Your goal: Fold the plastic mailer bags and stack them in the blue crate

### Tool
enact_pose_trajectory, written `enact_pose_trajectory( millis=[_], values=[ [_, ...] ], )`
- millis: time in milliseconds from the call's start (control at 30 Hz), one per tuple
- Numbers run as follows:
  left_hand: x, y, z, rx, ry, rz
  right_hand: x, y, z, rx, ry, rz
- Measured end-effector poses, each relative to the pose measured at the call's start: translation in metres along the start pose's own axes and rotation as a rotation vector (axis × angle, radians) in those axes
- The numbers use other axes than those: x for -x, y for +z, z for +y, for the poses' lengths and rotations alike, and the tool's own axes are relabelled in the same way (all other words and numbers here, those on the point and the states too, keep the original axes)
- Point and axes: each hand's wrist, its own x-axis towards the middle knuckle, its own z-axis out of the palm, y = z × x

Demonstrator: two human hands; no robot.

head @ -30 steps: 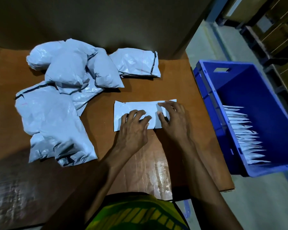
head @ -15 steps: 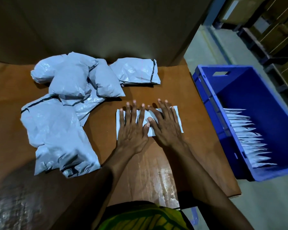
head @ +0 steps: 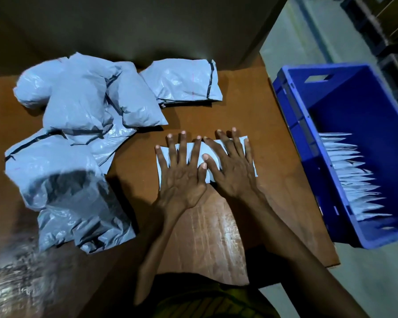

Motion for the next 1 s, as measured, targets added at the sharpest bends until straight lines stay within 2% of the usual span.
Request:
enact_pose_trajectory(
  millis=[133, 200, 300, 400, 700, 1000],
  values=[
    [0.001, -0.007, 0.001, 0.009, 0.020, -0.017, 0.001, -0.002, -0.001, -0.042, -0.021, -0.013],
    [0.003, -0.011, 0.002, 0.069, -0.006, 0.006, 0.000, -0.008, -0.001, -0.162, -0.028, -0.009],
    [0.014, -0.020, -0.004, 0.294, -0.029, 0.134, 0.011, -0.023, -0.002, -0.375, -0.007, 0.137],
    [0.036, -0.027, -0.007, 0.326, 0.039, 0.238, 0.046, -0.033, -0.005, -0.444, 0.070, 0.307],
    [0.059, -0.033, -0.001, 0.347, 0.039, 0.105, 0.077, -0.032, 0.001, -0.302, 0.149, 0.310],
    [0.066, -0.033, -0.003, 0.475, 0.020, 0.106, 0.063, -0.040, -0.003, -0.013, 0.148, 0.226]
  ],
)
